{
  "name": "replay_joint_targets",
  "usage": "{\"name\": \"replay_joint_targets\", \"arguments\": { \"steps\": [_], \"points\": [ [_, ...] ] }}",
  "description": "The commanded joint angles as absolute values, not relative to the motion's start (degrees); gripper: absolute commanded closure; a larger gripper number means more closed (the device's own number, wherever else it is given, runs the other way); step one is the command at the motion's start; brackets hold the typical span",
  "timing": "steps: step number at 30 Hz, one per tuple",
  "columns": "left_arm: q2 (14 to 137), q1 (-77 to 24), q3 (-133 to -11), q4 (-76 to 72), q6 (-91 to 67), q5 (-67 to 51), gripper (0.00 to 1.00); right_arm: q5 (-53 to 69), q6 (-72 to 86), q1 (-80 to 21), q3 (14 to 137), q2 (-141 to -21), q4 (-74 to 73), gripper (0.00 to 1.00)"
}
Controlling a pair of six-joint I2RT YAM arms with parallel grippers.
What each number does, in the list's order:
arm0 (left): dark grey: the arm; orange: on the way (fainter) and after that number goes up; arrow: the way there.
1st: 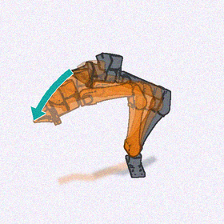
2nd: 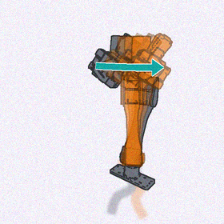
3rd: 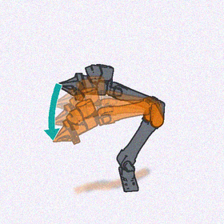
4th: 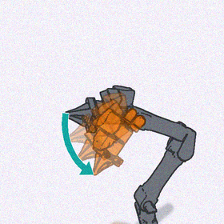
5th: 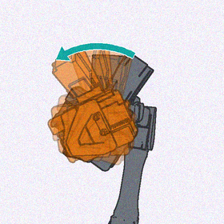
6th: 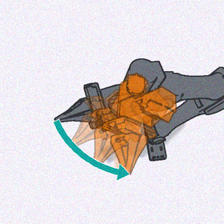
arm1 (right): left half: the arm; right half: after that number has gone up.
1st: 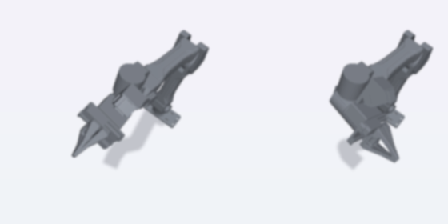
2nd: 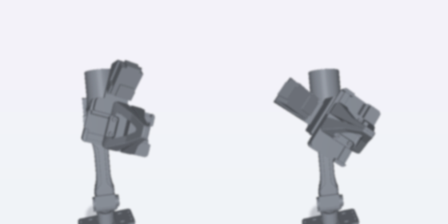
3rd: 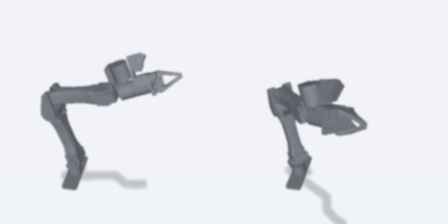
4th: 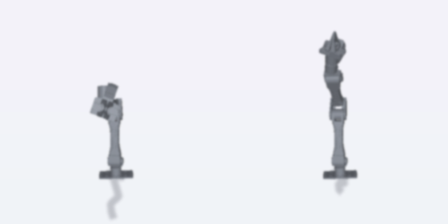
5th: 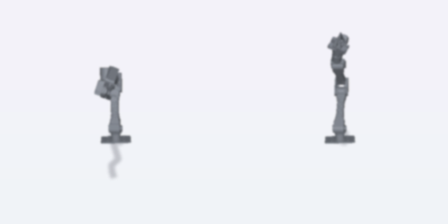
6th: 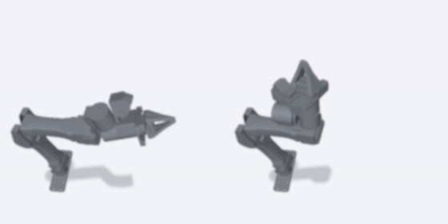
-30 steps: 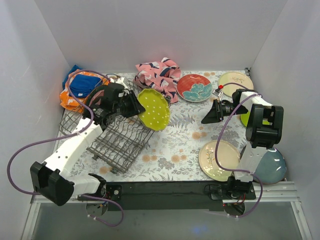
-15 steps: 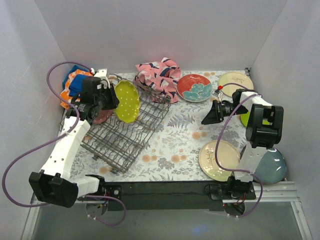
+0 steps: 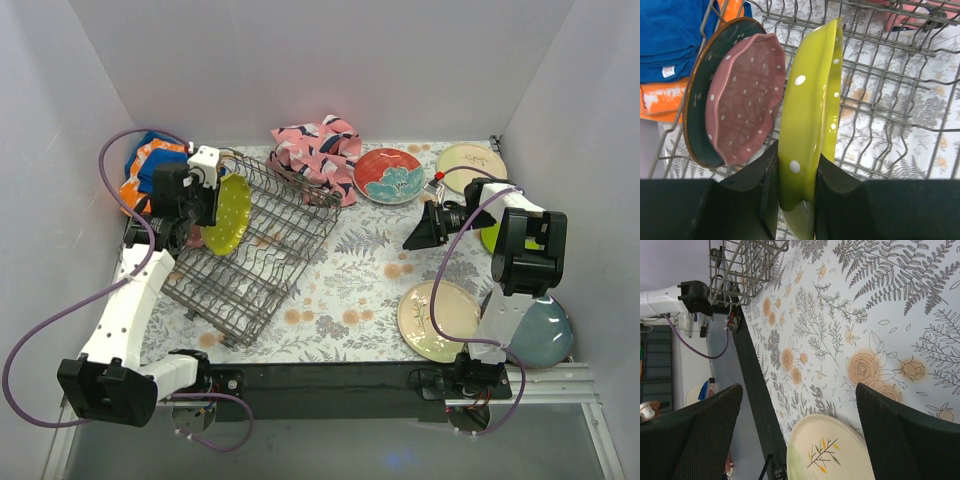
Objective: Load the plates into the dish rack
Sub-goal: Insert the plate into the dish rack
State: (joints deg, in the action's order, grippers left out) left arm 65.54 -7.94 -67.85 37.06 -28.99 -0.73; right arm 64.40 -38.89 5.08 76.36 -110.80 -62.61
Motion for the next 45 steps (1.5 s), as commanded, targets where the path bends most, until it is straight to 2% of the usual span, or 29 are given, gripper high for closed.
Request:
{"name": "replay_joint_targets", "arguments": {
  "steps": [1, 24, 45],
  "points": [
    [61.26, -6.51, -66.98, 27.95, -21.54, 1.67, 1.0, 63.73, -38.58, 4.92, 78.31, -111.18, -61.53, 0.02],
    [65.04, -2.81, -62.85, 19.78, -10.9, 1.41, 1.0, 61.17, -37.0, 4.22, 78.31, -111.09, -59.15, 0.01],
    [70.66, -2.11, -62.05, 16.44, -9.75, 0.0, 1.0, 61.35, -36.74, 4.22, 78.05, -110.65, -59.06, 0.02]
  ]
}}
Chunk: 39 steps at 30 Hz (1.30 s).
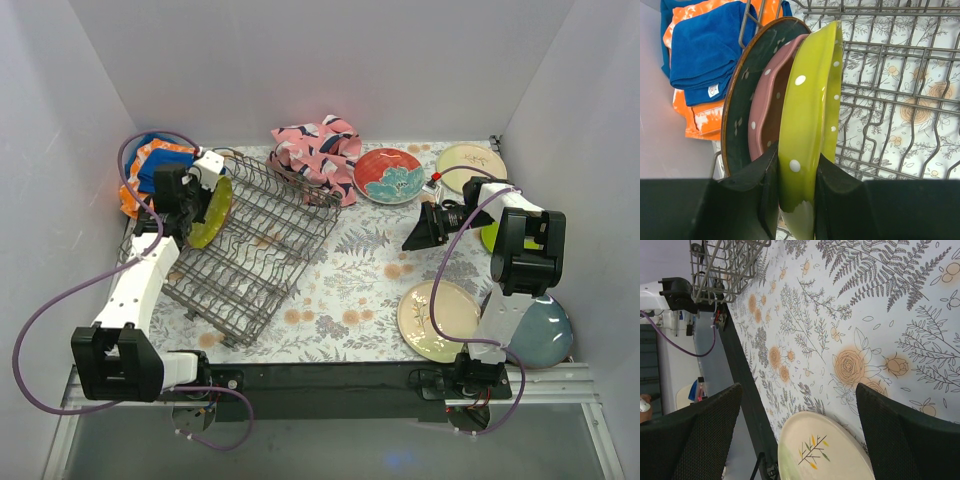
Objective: Load the plates into the dish rack
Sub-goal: Insert the plate into the dish rack
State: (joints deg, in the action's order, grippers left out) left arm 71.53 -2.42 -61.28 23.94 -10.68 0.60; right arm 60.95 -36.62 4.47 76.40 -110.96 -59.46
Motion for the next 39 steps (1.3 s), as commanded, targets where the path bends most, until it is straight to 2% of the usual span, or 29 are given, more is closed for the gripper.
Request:
{"name": "replay_joint_targets", "arguments": {
  "steps": [1, 30, 39],
  "points": [
    [70.75, -2.11, -62.05, 16.44, -9.76, -1.57, 1.0, 61.43, -36.74, 4.22, 78.05, -110.65, -58.98, 0.02],
    [75.23, -1.93, -56.25, 11.6, -11.43, -3.52, 1.0, 61.52, -36.65, 4.22, 77.87, -109.95, -58.97, 0.02],
    [75.41, -1.85, -55.63, 11.25, -12.3, -2.55, 0.83, 61.52, -36.65, 4.22, 77.7, -109.6, -58.97, 0.02]
  ]
}}
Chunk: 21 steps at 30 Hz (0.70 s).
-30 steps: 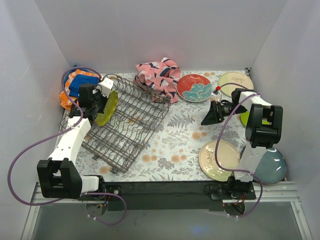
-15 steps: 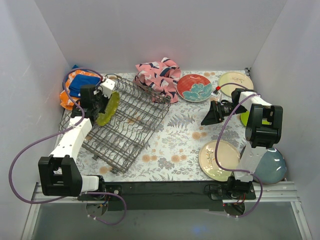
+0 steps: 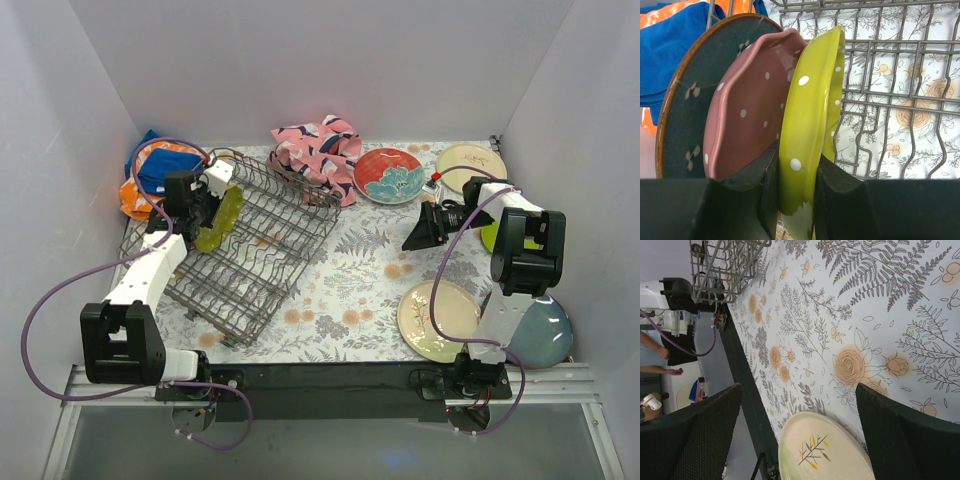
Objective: Load the plates into the dish rack
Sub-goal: Insert the plate into the dish rack
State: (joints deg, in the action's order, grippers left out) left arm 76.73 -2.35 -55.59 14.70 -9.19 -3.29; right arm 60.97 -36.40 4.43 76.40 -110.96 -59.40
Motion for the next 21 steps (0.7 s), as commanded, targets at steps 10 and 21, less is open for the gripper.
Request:
{"name": "replay_joint_targets", "arguments": {
  "steps": [10, 21],
  "points": [
    [72.6, -2.02, -56.95, 11.34, -13.36, 1.67, 0.65, 61.52, -36.56, 4.22, 77.52, -109.34, -58.97, 0.02],
    [68.38, -1.93, -57.92, 12.48, -15.55, 2.81, 0.52, 61.08, -36.74, 4.22, 77.08, -108.46, -58.97, 0.01]
  ]
}}
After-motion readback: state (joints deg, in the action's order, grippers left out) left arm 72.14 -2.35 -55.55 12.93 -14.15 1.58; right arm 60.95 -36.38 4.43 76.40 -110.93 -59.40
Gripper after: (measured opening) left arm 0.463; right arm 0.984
